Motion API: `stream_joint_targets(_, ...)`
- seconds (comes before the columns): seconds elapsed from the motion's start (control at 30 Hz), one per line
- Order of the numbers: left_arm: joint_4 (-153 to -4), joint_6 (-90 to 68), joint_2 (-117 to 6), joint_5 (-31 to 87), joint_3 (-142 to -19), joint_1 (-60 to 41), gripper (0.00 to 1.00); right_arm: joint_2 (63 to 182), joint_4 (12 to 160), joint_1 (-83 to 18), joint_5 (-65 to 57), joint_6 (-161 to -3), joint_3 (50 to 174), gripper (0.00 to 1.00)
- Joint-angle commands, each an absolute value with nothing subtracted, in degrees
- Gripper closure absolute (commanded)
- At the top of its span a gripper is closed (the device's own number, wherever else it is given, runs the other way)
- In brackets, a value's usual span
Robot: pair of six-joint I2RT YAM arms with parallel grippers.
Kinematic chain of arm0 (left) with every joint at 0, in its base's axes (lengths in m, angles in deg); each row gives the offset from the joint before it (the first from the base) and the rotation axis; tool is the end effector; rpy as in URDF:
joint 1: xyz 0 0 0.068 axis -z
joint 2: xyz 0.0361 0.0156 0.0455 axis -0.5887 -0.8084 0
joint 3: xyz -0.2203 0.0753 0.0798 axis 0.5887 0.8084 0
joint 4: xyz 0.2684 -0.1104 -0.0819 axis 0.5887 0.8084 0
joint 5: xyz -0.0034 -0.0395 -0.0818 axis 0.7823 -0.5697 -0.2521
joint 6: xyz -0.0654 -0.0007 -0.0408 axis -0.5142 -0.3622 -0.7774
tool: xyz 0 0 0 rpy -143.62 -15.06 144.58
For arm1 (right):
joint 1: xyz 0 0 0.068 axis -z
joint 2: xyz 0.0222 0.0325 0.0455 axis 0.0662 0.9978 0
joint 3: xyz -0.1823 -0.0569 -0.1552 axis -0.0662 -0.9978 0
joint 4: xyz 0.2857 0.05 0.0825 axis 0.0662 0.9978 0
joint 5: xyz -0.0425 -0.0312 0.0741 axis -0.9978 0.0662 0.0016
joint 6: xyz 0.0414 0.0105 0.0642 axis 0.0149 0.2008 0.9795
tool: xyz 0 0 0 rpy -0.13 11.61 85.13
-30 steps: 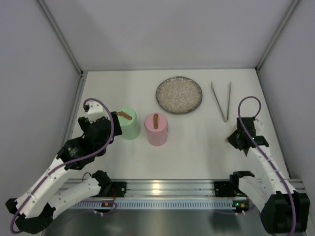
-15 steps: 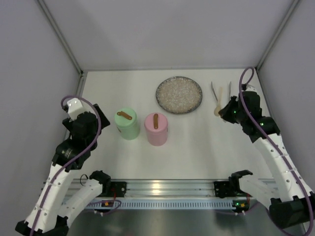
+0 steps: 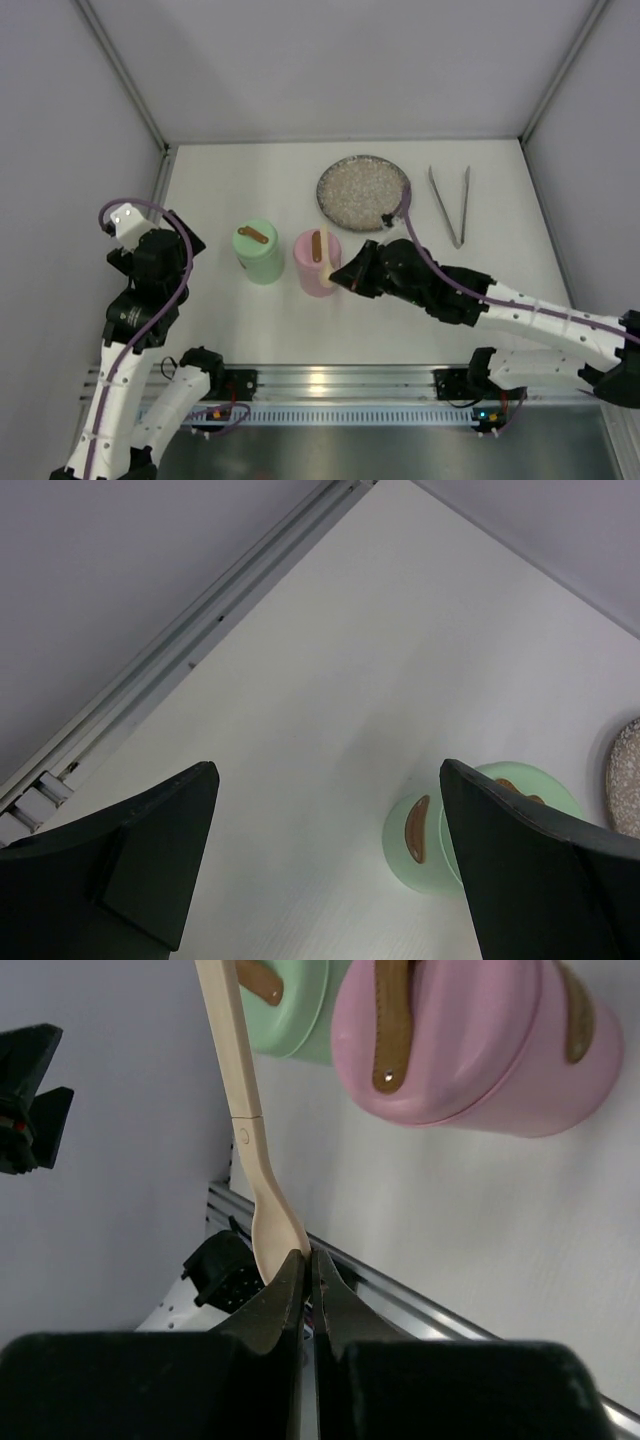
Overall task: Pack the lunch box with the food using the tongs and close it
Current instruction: Place the utensils in the packing box.
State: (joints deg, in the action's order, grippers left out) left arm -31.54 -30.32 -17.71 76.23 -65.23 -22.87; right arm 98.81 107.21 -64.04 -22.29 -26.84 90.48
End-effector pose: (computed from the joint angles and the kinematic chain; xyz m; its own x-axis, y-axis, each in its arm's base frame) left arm 0.1999 -0.0040 0.3561 -0.1605 -0.3706 -0.9148 -0.5467 0.8050 -0.2302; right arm 0.1642 0.2626 0.2941 -0.7811 0.3834 -0.4929 -0.1709 0.6280 0.7592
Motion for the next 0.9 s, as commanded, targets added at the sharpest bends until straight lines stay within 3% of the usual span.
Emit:
stream_joint_targets(0.0, -33.9, -28.8, -17.1, 78.9, -66.9, -23.2, 0.02, 103.9, 97.2, -71.2, -31.7, -16.1, 93.5, 1.00)
stream_joint_targets(0.33, -34.1, -30.4, -13.4, 84.8, -64.7, -23.2, 0.02, 123.8, 99.8, -80.1, -36.0, -2.7, 107.6, 1.00)
stream_joint_targets(0.87, -34.2, -30.0, -8.5, 85.3, -63.1, -23.2, 0.02, 143.1, 99.4, -78.6, -25.2, 2.8, 121.8, 1.00)
